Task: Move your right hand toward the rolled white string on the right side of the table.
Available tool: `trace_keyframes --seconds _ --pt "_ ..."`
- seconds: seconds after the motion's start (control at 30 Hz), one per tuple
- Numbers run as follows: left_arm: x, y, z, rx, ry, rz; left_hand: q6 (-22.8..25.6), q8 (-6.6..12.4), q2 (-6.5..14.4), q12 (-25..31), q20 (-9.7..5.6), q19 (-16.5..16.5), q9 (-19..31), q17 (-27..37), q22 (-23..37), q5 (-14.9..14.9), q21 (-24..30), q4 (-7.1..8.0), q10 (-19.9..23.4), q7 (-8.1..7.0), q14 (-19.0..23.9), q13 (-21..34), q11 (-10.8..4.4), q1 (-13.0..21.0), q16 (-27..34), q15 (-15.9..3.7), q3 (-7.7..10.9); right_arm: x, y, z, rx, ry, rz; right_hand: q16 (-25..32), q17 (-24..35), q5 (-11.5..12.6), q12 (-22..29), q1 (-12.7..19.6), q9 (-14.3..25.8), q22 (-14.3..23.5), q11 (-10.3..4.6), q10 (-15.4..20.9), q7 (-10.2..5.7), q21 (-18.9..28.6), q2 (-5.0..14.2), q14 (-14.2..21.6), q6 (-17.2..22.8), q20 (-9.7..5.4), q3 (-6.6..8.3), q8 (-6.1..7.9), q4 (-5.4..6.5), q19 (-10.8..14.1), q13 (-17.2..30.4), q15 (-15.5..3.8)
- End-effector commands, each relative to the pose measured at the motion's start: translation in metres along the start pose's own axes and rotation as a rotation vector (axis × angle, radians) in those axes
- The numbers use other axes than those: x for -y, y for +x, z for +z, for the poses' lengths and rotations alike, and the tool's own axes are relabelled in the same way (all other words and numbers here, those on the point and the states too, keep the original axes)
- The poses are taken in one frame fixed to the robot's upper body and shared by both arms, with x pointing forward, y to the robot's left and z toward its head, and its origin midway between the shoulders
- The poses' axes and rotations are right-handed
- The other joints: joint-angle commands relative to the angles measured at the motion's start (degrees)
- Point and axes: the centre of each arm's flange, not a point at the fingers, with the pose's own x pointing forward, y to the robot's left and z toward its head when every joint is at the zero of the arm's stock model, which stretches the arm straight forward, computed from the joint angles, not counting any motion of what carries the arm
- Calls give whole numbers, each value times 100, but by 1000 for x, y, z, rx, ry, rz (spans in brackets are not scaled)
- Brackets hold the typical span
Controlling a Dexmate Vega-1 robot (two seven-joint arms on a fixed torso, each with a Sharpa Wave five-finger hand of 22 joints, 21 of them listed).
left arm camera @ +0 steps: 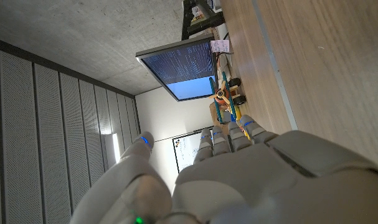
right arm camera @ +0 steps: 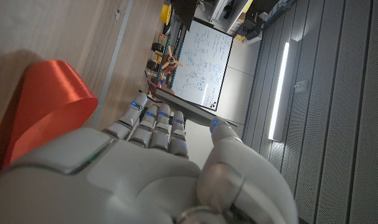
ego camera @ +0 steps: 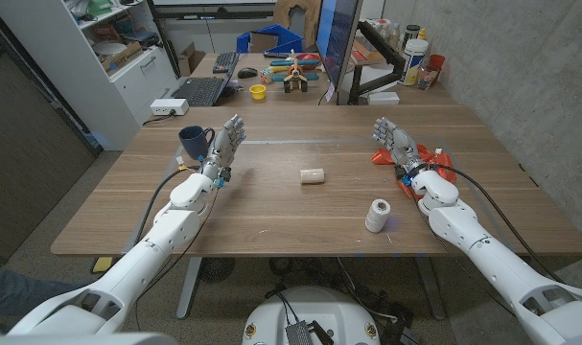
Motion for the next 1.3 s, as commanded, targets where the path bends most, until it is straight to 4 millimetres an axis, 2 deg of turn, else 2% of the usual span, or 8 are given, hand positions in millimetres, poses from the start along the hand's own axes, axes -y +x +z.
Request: trace_keyframes --seconds 0.03,0.63,1.07,1.3 --pt "-2 -2 -3 -27 22 -9 8 27 14 25 -203 -41 28 16 15 27 14 -4 12 56 -64 13 -14 53 24 -2 44 1 2 1 2 6 -1 29 9 24 21 48 23 31 -14 46 -24 22 -5 55 68 -181 31 41 -6 55 12 -8" --pt "-4 -3 -3 -39 36 -14 41 40 34 35 -136 -31 27 18 18 27 -34 -11 31 64 -62 12 8 72 27 9 33 -1 2 3 35 13 24 24 11 16 30 40 23 33 -28 98 -72 -33 4 85 156 -177 23 64 -29 93 14 -32" --pt "-3 -4 -2 -41 50 -19 90 55 47 48 -124 -10 27 19 20 26 -73 -18 67 58 -37 12 -9 88 36 10 20 -4 -1 16 94 2 60 12 0 16 38 60 24 33 -28 137 -85 -67 -6 103 189 -167 26 67 -67 124 16 -54" --pt "-1 -5 3 -30 52 -13 128 64 57 50 -97 -127 27 20 23 24 -153 -19 75 50 -32 12 -26 96 37 10 9 -5 -2 18 122 14 79 14 -1 15 52 57 24 34 -72 181 -110 -77 -18 129 193 -156 21 63 -80 165 17 -60"
